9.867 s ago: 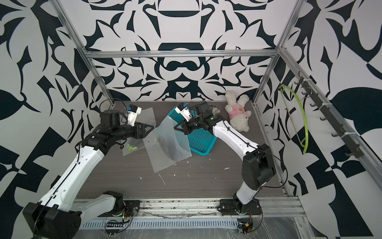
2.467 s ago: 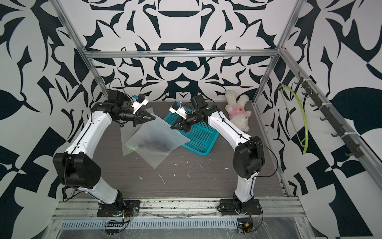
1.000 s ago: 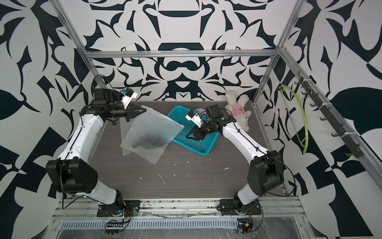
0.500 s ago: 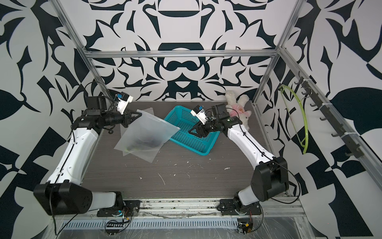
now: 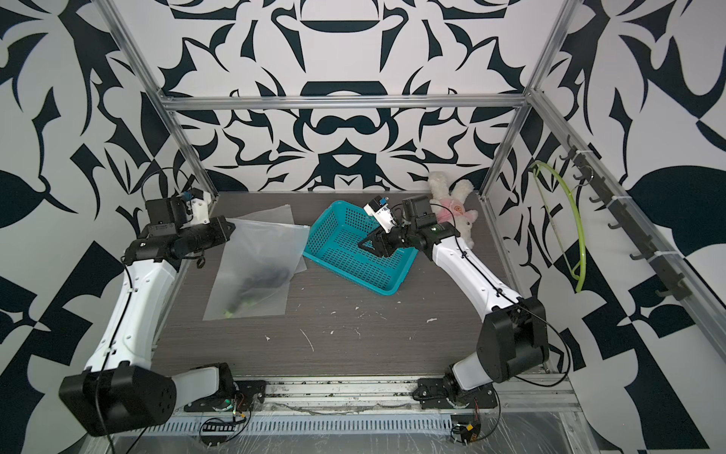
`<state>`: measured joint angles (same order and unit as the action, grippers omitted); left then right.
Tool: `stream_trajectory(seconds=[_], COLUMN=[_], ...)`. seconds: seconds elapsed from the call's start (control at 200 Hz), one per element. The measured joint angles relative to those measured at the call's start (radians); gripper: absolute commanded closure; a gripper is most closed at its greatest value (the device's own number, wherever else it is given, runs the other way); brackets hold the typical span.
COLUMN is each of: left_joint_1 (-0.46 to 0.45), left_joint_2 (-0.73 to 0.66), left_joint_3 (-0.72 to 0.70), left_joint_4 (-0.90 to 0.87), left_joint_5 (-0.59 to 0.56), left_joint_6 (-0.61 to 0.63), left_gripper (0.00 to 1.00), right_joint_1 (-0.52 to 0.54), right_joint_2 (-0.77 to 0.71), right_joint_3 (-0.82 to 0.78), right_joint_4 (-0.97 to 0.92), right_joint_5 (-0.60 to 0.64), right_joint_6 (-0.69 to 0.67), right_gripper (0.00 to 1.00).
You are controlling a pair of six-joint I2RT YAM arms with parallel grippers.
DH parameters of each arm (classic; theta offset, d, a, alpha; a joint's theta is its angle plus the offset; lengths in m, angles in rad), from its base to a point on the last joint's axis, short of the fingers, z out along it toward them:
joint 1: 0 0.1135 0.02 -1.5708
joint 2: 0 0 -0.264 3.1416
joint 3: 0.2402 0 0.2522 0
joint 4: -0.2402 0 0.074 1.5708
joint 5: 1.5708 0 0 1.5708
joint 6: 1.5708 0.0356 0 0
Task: Place the eggplant in a zip-top bag and seal the zipper
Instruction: Place the zipper food storage bag at the center of the board.
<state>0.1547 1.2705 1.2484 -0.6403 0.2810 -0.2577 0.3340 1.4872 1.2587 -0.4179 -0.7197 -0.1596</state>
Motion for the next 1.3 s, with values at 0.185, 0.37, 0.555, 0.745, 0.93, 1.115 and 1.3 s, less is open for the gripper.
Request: stream_trajectory(seconds=[0.185,0.37,0.555,0.745,0.93,1.115,1.3], left_joint_1=[0.087,0.14,0.11,-0.022,-0.082,-0.077,-0.077], left_joint_2=[0.076,0.24,0.343,0.343,0.335,0.335,0.318], left_joint_3=[-0.076,-0.041,-0.076,-0.095,-0.133,-0.15,-0.15], left_joint_4=[-0.03,-0.111,-0.152,-0.196,-0.22,-0.223,-0.209], left_joint_5=[-0.06,-0.077,-0.087,-0.126,-0.171,-0.172,-0.174], left_joint_6=[-0.079,-0.082,-0.05,0.034,0.052,0.05,0.059], left_gripper=[1.0,1.0,1.0,1.0,1.0,0.9,0.33], right_joint_1=[0.0,0.0,0.0,0.0,0.0,0.0,0.0], right_joint_2=[0.018,0.058,0.072,0.072,0.072,0.072,0.065], right_joint_3=[-0.001,-0.002,-0.007,-0.007,-0.011,-0.021,-0.039], right_joint_4=[0.022,0.041,0.043,0.05,0.053,0.056,0.06], right_joint_5=[0.008,0.014,0.022,0.022,0.022,0.029,0.084], right_joint_6=[0.015,0.03,0.037,0.047,0.053,0.057,0.063], right_gripper=[0.5,0.5,0.51,0.51,0.51,0.49,0.45])
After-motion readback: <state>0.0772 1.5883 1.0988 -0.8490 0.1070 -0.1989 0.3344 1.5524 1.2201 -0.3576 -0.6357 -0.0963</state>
